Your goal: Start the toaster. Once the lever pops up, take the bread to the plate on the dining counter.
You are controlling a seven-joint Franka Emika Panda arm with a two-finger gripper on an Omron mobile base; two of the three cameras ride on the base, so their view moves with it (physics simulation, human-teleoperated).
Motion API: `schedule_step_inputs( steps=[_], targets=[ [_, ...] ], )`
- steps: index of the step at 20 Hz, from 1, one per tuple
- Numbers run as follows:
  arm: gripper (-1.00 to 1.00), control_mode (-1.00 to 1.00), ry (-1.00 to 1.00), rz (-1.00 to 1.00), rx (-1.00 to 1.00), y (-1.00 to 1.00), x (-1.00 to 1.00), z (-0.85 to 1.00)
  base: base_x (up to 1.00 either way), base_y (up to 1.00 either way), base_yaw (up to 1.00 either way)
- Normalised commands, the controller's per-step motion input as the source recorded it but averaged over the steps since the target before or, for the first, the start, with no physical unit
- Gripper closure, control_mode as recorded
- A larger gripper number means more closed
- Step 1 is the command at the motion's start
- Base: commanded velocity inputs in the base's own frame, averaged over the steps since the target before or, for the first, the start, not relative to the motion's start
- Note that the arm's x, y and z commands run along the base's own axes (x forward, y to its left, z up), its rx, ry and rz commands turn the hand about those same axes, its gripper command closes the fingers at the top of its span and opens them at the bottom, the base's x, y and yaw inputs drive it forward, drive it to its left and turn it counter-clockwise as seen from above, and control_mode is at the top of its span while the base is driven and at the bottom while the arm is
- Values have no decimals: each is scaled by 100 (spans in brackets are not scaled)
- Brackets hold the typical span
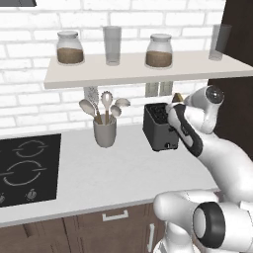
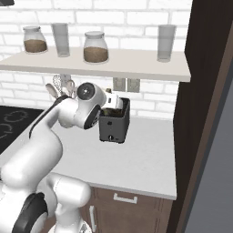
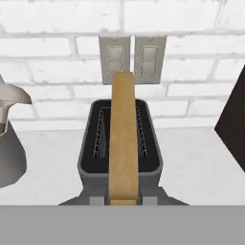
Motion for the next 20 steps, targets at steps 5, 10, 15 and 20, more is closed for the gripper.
schedule_step_inputs(
  steps=[5, 10, 15, 20],
  targets=[
    [100, -100, 5, 0, 0, 27, -88, 11, 0, 0, 0],
    [100, -100, 13, 0, 0, 50, -66, 35, 0, 0, 0],
    [100, -100, 10, 0, 0, 42, -76, 37, 0, 0, 0],
    [100, -100, 6, 0, 0, 17, -70, 29, 0, 0, 0]
  ],
)
